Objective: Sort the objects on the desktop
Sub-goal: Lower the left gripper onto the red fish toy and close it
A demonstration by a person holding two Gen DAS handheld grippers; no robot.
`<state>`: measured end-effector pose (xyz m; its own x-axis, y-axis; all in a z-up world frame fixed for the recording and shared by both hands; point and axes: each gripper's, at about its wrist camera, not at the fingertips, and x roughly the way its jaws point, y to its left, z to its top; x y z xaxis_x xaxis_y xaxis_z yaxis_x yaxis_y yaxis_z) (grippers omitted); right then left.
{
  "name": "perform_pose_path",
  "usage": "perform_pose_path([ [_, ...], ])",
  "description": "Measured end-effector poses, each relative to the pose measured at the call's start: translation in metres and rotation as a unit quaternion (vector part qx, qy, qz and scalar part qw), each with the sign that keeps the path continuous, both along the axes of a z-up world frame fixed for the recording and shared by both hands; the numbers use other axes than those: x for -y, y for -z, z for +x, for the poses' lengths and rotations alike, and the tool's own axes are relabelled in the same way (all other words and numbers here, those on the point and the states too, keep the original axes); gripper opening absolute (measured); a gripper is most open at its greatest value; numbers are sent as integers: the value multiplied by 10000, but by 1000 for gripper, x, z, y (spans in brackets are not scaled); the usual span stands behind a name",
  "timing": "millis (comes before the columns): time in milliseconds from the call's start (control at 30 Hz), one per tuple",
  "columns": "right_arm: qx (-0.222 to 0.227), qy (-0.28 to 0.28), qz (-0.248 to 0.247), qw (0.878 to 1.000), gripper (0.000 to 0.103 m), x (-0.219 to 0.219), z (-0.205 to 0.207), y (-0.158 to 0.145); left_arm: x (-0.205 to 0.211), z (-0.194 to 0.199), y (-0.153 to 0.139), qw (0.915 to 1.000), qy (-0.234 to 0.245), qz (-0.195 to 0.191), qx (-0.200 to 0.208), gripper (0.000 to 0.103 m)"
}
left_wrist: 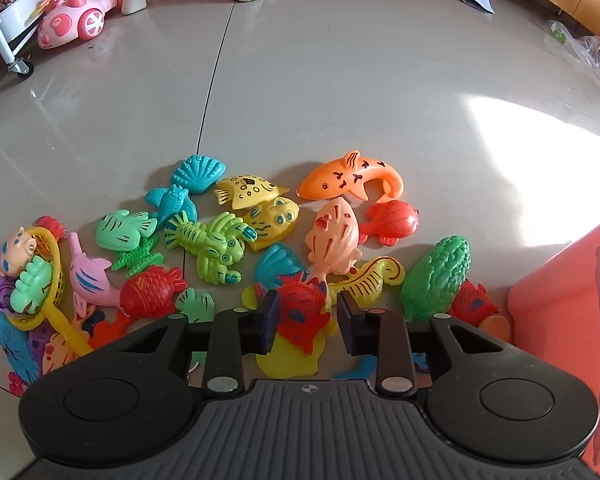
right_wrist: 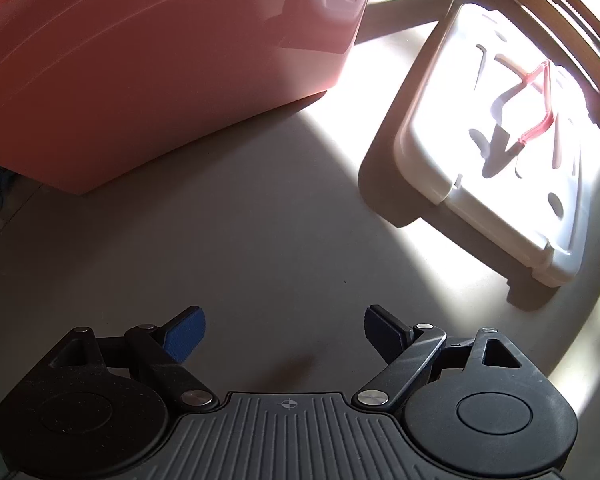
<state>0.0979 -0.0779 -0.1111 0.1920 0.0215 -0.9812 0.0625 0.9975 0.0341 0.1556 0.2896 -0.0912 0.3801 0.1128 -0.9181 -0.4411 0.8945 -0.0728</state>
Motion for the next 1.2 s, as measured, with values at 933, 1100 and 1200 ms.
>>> perform_pose_path([
  [933,428,60,-302,9986,85,8,-12,-19,-10,-13,-15,9994,-279,-177,-42,20],
  [1100,400,-234,-286,9985,85,19,-19,-7,-28,-22,-13,9979,-588,-239,-134,20],
  [1200,371,-206,-222,9989,85,15,-28,-11,-36,-27,-7,9962,-730,-454,-140,28],
])
